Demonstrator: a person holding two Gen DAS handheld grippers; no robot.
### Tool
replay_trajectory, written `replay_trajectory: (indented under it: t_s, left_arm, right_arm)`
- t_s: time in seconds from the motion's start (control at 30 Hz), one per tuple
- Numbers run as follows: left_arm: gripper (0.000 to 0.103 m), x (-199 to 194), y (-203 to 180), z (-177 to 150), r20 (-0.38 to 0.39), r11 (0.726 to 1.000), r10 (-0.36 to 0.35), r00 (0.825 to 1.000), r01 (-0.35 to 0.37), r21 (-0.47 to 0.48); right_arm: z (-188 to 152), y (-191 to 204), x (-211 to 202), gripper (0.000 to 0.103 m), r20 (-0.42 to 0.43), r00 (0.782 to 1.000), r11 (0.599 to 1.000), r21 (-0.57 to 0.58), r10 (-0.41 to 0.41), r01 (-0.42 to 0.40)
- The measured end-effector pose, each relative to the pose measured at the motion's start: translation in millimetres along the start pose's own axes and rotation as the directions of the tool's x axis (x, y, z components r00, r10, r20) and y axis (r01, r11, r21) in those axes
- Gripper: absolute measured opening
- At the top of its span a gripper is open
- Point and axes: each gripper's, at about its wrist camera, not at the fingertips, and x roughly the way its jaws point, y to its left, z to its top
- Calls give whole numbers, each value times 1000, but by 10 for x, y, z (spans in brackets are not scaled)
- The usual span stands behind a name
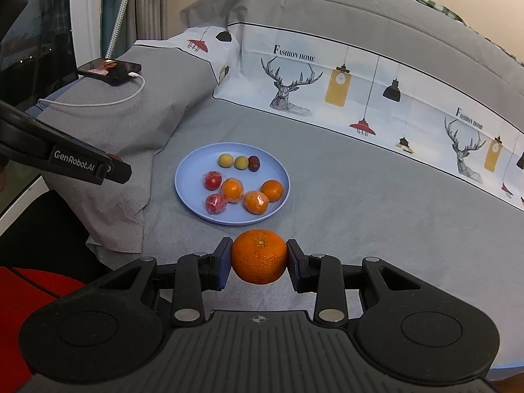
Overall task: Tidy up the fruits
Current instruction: 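Carry the date and small orange over the blue plate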
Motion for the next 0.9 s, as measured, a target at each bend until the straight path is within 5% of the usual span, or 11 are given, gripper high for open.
replay_trajectory:
  t_s: [0.9]
  left_arm:
    - [35,1000,73,755,-61,1000,-5,998,5,11]
  right_arm:
    - [538,-127,1004,37,-24,999,999,26,33,-33]
